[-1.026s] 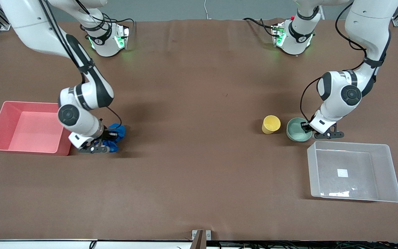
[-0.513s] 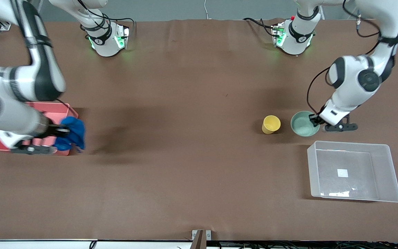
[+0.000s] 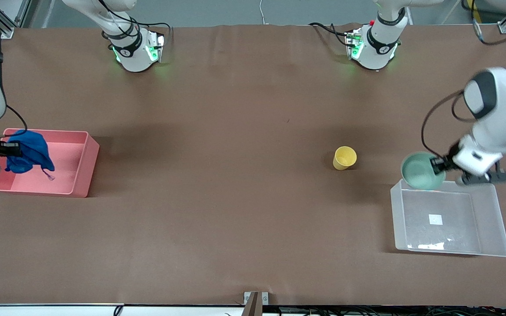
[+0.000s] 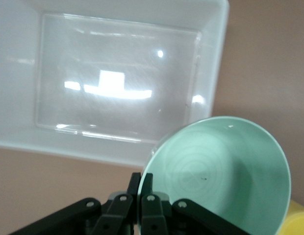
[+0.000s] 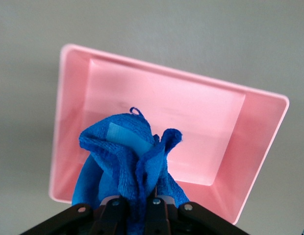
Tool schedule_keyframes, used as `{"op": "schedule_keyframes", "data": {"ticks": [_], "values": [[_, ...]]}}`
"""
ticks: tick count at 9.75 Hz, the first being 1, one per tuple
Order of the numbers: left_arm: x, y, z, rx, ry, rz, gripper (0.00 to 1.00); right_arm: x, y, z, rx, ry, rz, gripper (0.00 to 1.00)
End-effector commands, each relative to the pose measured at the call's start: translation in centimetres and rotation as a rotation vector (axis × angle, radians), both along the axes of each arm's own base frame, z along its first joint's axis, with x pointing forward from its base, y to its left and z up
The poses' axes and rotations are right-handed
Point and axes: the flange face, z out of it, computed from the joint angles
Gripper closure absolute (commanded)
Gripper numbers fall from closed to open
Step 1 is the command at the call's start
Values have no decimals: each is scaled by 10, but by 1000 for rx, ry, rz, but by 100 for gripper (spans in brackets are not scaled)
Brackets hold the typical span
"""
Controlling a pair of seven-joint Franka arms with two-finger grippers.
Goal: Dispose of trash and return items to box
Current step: 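Drop the cloth into the pink bin while the left gripper lowers the bowl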
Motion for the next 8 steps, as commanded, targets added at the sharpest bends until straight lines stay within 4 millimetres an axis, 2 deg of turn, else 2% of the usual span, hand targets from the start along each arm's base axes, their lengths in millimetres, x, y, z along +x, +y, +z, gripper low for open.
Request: {"op": "schedule_keyframes", "data": {"ticks": [1,2,3,4,5,6,7,8], "values": [[68,40,-49,-51,56,-11,100,-24,13,-61,0,-62,34,97],[71,71,-67,-40,65,1,100,-29,15,-89,-19,-108,42,97],[74,79,-92,-26,71,-41,100,-30,18,-116,-22,-90,44,95],[79,86,-112,-8,27,-33,100,-29,16,-135,-23,-85,36,80],[81,86,-132,-25,8,-19,100,-27,17,-150,-29,-96,36,48],[79,88,-140,-38,-4,-4,100,-26,19,-153,-28,-91,40,0],[77,84,-153,-36,-13,-2,99,-24,24,-148,-24,-87,43,0],[78,73,-168,-35,-20,-1,99,-19,28,-131,-11,-71,45,0]]}}
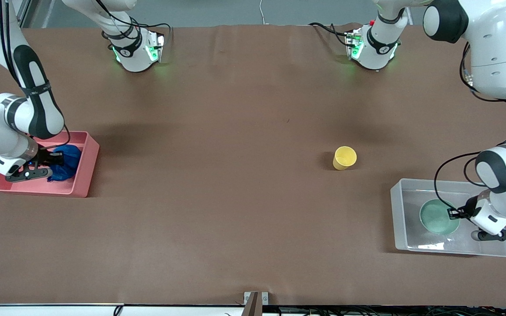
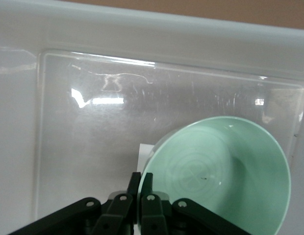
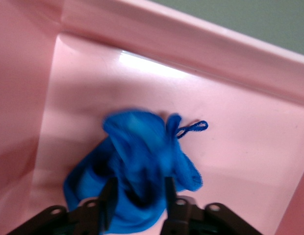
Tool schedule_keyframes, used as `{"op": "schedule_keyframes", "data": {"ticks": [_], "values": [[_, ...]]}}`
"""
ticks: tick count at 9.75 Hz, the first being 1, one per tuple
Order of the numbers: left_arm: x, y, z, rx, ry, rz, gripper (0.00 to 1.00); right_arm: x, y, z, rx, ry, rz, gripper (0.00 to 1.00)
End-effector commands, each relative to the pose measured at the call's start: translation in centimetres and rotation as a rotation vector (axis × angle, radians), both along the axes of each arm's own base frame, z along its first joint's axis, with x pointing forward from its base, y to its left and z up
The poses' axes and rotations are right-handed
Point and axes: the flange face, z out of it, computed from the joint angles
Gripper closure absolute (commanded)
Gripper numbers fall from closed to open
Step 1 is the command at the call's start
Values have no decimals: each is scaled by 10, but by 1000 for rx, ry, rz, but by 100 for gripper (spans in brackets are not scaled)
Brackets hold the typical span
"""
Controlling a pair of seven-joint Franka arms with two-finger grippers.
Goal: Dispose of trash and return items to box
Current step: 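Drop the cloth into the pink bin while the left gripper lowers the bowl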
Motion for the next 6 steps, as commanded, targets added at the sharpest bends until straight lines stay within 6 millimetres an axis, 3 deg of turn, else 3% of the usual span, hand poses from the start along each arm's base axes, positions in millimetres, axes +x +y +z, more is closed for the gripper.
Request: {"op": "schedule_keyframes", "data": {"ticks": [1,3,4,5,6], "values": [[-5,-12,-34,-9,13,-2,93,17,5,55,31,26,-15,0],[-13,-11,-43,-12,36,-2,72,34,16,136,44,20,-127,0],[-12,-9,-36,-11,34,-14,35,41,37,177,49,-5,-210,0],[-9,-11,-20,-8,12,-14,6,42,58,221,55,-39,-297,0],[-6,-15,5,-7,-13,-25,0,37,79,262,65,-89,-360,0]]}}
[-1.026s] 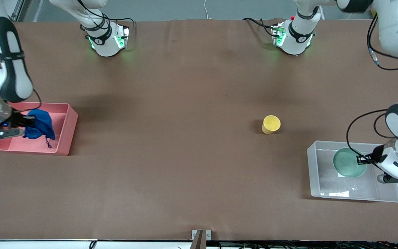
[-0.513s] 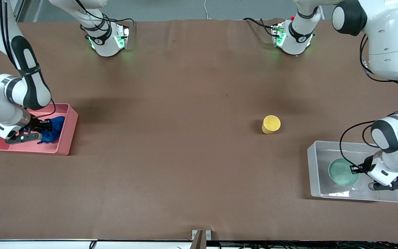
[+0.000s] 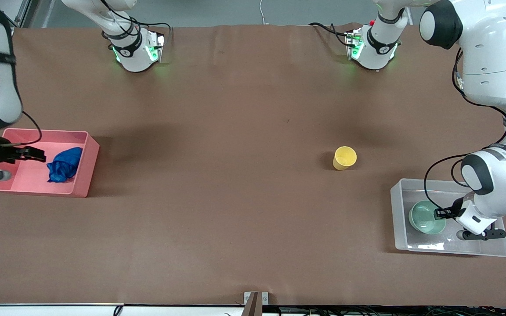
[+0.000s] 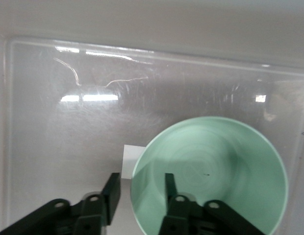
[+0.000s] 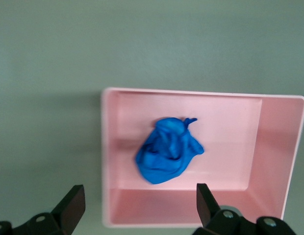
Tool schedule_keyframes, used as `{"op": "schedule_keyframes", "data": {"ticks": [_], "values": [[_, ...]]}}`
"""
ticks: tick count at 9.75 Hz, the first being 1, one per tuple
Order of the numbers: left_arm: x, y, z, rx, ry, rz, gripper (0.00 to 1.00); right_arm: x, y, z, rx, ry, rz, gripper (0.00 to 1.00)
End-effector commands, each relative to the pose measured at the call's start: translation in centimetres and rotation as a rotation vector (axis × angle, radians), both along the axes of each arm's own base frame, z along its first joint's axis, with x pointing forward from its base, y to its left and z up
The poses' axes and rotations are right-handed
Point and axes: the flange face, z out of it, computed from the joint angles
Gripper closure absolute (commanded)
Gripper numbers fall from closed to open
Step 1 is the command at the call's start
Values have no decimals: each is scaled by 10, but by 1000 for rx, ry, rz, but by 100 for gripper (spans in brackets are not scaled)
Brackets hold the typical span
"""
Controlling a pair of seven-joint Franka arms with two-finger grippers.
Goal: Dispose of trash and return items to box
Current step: 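Drop the cloth into the pink bin while the left gripper lowers the bowl, then withdraw the right gripper while the left gripper releases the bowl and rises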
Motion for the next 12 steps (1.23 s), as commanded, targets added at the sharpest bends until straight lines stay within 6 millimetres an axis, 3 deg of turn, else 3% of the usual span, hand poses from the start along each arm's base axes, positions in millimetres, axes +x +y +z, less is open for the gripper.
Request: {"op": "schedule_keyframes", "data": {"ticks": [1,3,4,5,7,8,9,12], "values": [[-6,-13,51,-23,-9,-24,0,-19,43,82,13,-115,-193,0],[-15,-32,132,-37,-9,-72,0,-41,55,158,21,-88,-203,0],[-27,-45,172,-34,21,-109,0,-49,61,205,26,-87,-203,0],[-43,-65,210,-37,62,-122,0,-58,63,227,26,-68,-196,0],[-90,-108,267,-17,75,-109,0,-57,60,231,25,-69,-190,0],[-116,-123,282,-21,69,-102,0,-57,62,232,22,-68,-170,0],[-140,-138,282,-23,85,-119,0,-56,62,233,26,-76,-170,0],[-169,-181,243,-19,111,-154,0,-56,65,232,27,-74,-159,0]]}}
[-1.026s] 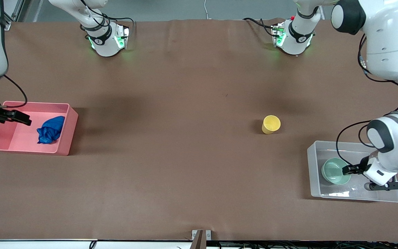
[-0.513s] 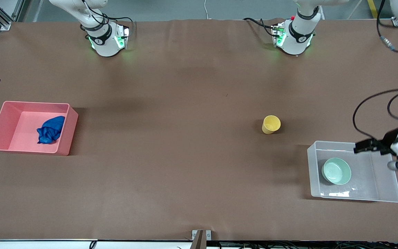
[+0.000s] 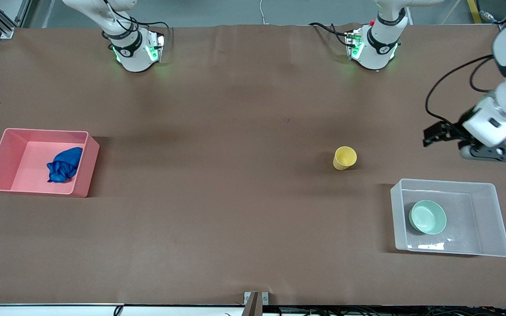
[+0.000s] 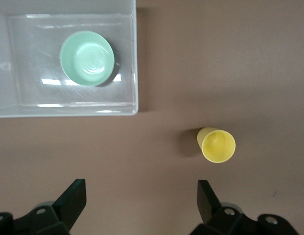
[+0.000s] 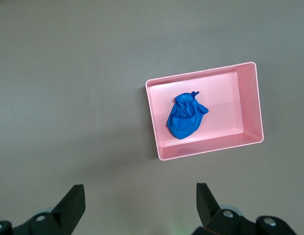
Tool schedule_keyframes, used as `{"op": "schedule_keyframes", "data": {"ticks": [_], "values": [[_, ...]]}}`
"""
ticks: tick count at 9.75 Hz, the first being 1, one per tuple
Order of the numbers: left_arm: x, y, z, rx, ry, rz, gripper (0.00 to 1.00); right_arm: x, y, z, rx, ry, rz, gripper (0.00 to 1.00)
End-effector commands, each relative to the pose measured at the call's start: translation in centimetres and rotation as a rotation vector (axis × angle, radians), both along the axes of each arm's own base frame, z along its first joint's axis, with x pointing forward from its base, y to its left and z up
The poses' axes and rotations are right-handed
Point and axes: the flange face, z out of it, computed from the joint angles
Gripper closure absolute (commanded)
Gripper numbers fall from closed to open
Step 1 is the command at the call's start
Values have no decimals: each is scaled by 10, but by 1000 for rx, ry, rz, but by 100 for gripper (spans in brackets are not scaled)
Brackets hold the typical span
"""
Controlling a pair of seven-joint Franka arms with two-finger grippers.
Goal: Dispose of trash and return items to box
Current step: 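Move the left gripper to the yellow cup and grasp it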
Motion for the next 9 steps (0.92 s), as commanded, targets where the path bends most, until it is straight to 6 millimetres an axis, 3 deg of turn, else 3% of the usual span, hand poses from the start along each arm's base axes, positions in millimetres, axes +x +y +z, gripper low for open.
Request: {"op": "schedule_keyframes", "data": {"ticks": [1,4,6,7,9], "values": [[-19,-30,-62,24,40,-38,0,2,3,6,9,-13,25,0],[-46,-71,-158,13,6,-76,0,4,4,5,20,-31,55,0],[-45,-96,-215,-9,24,-85,0,5,5,4,21,-31,55,0],[-46,-106,-238,-21,36,-95,2,5,5,3,23,-28,55,0],[-47,-106,-270,-26,86,-92,9,4,4,3,25,-27,54,0]]}}
